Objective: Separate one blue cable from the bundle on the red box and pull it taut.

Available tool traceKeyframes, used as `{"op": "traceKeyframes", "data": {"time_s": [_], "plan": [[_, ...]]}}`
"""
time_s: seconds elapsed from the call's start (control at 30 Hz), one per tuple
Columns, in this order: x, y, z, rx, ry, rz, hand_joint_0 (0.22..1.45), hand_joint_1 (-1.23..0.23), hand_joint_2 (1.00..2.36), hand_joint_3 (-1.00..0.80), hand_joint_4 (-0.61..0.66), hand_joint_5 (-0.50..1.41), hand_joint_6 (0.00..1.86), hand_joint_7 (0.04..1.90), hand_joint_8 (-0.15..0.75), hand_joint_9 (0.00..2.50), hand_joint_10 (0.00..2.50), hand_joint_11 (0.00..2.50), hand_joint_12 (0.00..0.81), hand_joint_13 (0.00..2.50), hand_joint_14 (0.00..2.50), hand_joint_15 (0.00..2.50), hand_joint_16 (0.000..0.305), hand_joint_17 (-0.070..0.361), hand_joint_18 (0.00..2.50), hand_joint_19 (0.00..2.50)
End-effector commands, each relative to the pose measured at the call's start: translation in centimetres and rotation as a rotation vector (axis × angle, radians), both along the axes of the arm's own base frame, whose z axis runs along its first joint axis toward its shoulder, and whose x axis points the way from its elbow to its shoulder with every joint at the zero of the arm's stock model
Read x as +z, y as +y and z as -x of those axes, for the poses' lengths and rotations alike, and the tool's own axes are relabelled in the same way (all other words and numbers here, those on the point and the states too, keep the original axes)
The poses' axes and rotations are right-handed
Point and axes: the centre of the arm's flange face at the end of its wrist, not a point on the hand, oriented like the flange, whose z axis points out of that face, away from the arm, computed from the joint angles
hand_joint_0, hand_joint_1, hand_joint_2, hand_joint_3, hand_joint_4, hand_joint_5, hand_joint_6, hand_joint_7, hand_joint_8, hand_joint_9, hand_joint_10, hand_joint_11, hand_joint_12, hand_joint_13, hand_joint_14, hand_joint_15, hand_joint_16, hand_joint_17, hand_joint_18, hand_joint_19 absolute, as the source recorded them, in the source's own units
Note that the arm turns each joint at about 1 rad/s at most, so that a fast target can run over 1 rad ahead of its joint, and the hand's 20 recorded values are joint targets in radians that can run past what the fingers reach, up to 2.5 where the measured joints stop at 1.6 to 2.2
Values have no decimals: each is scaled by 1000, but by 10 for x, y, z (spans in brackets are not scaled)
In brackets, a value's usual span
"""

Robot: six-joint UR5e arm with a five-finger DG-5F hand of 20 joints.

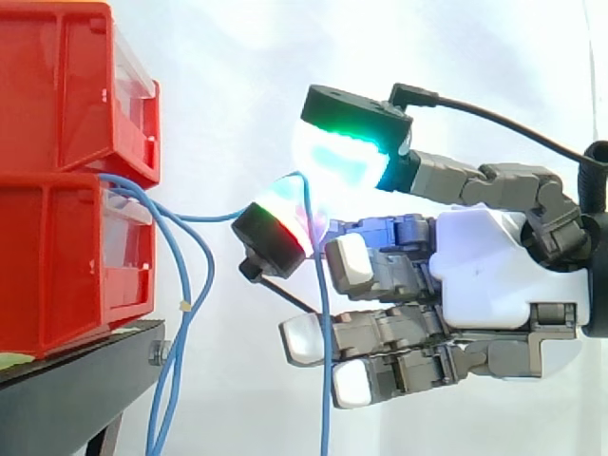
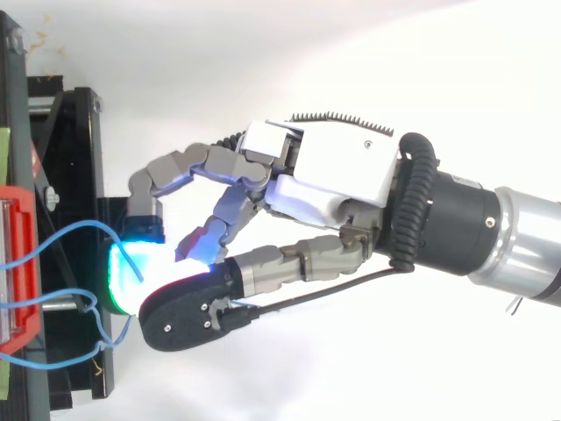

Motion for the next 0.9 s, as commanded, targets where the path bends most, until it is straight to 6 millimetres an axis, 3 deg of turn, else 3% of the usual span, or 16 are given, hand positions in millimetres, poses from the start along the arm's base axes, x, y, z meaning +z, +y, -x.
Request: {"op": "traceKeyframes", "data": {"time_s": [0.0, 0.5, 0.87], "plan": [[0, 0, 0, 0, 0, 0, 525, -702, 1012, -315, 21, -78, 878, 1131, 245, 1240, 17, 478, 351, 957, 18, 436, 43, 96, 850, 552], [0, 0, 0, 0, 0, 0, 477, -646, 1001, -492, 26, -71, 862, 1101, 259, 1263, 16, 462, 366, 979, 19, 430, 46, 104, 887, 525], [0, 0, 1, 0, 6, 2, 565, -750, 1014, -284, 28, -71, 858, 1171, 242, 1259, 18, 489, 345, 979, 20, 449, 42, 94, 860, 558]]}}
